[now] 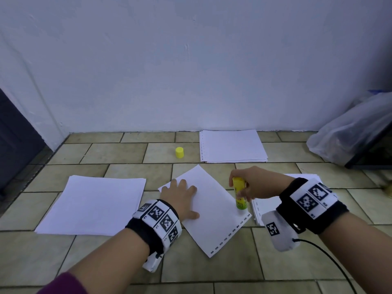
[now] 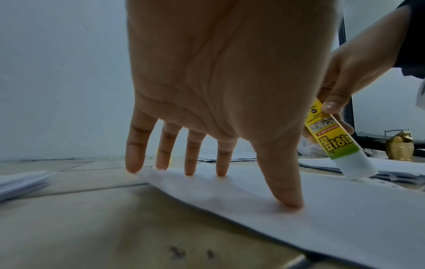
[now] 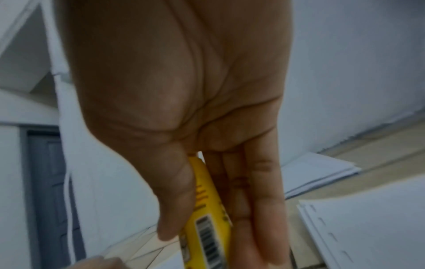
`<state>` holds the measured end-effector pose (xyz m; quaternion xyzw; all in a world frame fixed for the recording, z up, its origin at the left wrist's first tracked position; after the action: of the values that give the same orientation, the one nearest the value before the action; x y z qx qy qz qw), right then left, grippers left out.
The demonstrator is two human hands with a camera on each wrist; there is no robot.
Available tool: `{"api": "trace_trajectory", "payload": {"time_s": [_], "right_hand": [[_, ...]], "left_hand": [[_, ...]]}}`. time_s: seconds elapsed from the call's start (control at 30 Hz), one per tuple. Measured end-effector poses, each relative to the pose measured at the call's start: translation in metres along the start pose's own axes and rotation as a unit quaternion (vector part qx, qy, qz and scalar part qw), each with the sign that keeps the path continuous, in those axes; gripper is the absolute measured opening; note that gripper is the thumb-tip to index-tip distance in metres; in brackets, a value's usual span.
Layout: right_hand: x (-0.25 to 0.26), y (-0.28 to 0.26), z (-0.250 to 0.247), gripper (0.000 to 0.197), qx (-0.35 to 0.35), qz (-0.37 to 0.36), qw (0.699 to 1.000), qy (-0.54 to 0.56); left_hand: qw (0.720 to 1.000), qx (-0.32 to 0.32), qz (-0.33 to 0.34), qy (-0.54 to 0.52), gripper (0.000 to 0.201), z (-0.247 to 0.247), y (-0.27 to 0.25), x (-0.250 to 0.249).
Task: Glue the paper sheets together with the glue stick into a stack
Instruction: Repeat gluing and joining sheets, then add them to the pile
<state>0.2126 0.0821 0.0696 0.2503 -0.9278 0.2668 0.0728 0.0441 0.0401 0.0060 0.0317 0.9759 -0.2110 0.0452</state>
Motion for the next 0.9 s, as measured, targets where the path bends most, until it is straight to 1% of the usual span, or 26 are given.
{"api": "trace_trajectory", "payload": {"time_s": [0.07, 0.13, 0.17, 0.23, 0.27, 0.33, 0.37, 0.4, 0.43, 0.5, 0.57, 0.67, 0.77, 0.83, 0.9], "right_hand": [[-0.009, 0.002, -0.003, 0.023, 0.001, 0.006, 0.997, 0.082], [-0.023, 0.006, -0.006, 0.025, -0.017, 0.025, 0.978, 0.207], [-0.03, 0.007, -0.008, 0.025, -0.027, 0.038, 0.96, 0.276], [-0.042, 0.009, -0.008, 0.019, -0.037, 0.058, 0.914, 0.4], [-0.046, 0.009, -0.006, 0.015, -0.036, 0.063, 0.89, 0.451], [-0.054, 0.012, -0.004, 0.012, -0.04, 0.067, 0.844, 0.531], [-0.057, 0.013, -0.003, 0.012, -0.049, 0.07, 0.828, 0.554], [-0.061, 0.014, -0.002, 0.011, -0.058, 0.075, 0.819, 0.566], [-0.064, 0.016, -0.002, 0.01, -0.067, 0.079, 0.815, 0.57], [-0.067, 0.019, 0.0, 0.009, -0.083, 0.085, 0.814, 0.568], [-0.066, 0.023, -0.001, 0.009, -0.101, 0.084, 0.816, 0.562], [-0.059, 0.027, -0.008, 0.008, -0.139, 0.076, 0.823, 0.545], [-0.046, 0.031, -0.016, 0.002, -0.176, 0.07, 0.838, 0.511], [-0.037, 0.036, -0.02, 0.01, -0.203, 0.065, 0.85, 0.482], [-0.027, 0.042, -0.022, 0.016, -0.227, 0.057, 0.87, 0.433]], "left_hand": [[1.0, -0.013, -0.002, 0.015, 0.074, -0.001, -0.002, 0.001], [0.999, -0.029, -0.004, 0.026, 0.074, -0.001, -0.004, 0.002], [0.999, -0.037, -0.004, 0.032, 0.074, -0.002, -0.005, 0.002], [0.998, -0.051, 0.005, 0.046, 0.073, -0.005, -0.008, 0.0], [0.997, -0.059, 0.02, 0.05, 0.073, -0.006, -0.009, -0.002], [0.995, -0.061, 0.08, 0.028, 0.065, -0.004, -0.01, -0.009], [0.991, -0.05, 0.121, 0.004, 0.057, -0.001, -0.011, -0.014], [0.986, -0.037, 0.162, -0.014, 0.048, 0.002, -0.013, -0.019], [0.98, -0.026, 0.197, -0.018, 0.044, 0.004, -0.015, -0.023], [0.974, -0.02, 0.224, 0.012, 0.047, 0.007, -0.015, -0.022], [0.977, -0.023, 0.21, 0.03, 0.05, 0.007, -0.013, -0.016], [0.984, -0.021, 0.177, 0.017, 0.056, 0.005, -0.01, -0.01], [0.988, -0.039, 0.149, 0.015, 0.061, 0.0, -0.007, -0.008], [0.99, -0.041, 0.138, 0.004, 0.06, -0.001, -0.006, -0.006], [0.992, -0.025, 0.126, -0.019, 0.053, -0.002, -0.003, -0.005]]}}
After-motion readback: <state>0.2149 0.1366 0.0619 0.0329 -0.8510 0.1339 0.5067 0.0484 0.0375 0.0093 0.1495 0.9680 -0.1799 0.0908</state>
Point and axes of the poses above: each hand's wrist, its own y-axis towards the middle knuckle, its own z-axis out of the palm, x = y × z, the point moved 7 cm from there along y, towards the middle knuckle, and after that the axes turned 8 degrees about -y, right-handed, at the moved point
